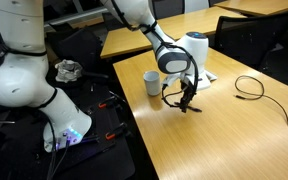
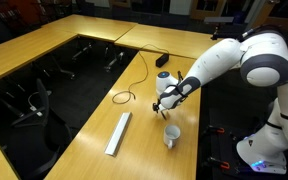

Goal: Put the black pen in the mug

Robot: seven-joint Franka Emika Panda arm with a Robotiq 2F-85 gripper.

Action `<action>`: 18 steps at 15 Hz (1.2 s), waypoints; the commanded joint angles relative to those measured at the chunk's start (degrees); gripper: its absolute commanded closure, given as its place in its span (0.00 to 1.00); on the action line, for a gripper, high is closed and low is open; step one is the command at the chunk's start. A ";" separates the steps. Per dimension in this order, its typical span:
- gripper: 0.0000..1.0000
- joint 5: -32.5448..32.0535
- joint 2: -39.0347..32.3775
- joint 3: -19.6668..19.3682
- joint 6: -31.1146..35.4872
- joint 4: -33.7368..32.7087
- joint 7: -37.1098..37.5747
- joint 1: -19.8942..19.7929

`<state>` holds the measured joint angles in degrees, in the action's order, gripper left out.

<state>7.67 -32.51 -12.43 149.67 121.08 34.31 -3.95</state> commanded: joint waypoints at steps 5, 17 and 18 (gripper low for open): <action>0.55 1.80 -0.13 -1.43 0.67 0.54 2.56 3.39; 0.97 -0.42 0.40 -6.19 5.52 1.18 7.71 7.12; 0.97 -1.74 0.63 -8.80 7.64 1.86 11.08 9.78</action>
<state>8.16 -32.99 -15.75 153.57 120.92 38.03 -0.04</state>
